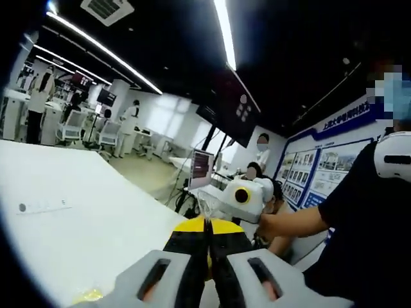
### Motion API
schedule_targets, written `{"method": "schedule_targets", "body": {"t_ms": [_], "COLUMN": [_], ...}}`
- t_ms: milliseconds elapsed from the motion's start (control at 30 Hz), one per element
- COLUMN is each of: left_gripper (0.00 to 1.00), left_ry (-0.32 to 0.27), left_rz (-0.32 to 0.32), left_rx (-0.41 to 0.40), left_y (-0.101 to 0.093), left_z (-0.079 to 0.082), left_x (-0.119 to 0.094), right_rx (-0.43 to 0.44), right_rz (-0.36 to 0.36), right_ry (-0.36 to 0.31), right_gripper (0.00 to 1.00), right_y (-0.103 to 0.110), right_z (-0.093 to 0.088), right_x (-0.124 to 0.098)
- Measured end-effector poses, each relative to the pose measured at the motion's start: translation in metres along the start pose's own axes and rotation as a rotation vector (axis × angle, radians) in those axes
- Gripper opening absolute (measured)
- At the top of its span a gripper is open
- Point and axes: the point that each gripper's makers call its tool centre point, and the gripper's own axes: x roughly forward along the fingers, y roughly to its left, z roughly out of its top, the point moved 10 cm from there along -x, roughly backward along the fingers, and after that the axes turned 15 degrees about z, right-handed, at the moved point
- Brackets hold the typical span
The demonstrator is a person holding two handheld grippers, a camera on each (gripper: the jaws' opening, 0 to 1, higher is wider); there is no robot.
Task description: Compare the silicone blocks by pressing each to a similar depth, holding the contact briefly, and releasing to observe deformation and rebound differences across the visible hardness samples.
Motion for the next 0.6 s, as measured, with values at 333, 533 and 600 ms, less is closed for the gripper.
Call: {"method": "schedule_targets", "body": {"t_ms": [333, 533, 600], "left_gripper": [0.0, 0.0, 0.0], "left_ry": [0.006, -0.005, -0.01], "left_rz": [-0.006, -0.003, -0.006], "left_rx": [0.04, 0.03, 0.03], "left_y": [0.005, 0.009, 0.01], "left_z": [0.0, 0.003, 0.004], "left_x": [-0.006, -0.008, -0.008], "right_rx": [0.051, 0.055, 0.064], "right_rz": [0.009, 0.001, 0.008], "right_ry": [0.035, 0.057, 0.059], "right_gripper": [0.13, 0.09, 0.09], "right_y": [-0.001, -0.002, -0.003], "right_z": [0.002, 0.007, 0.009], "right_x": [0.007, 0.01, 0.011]}}
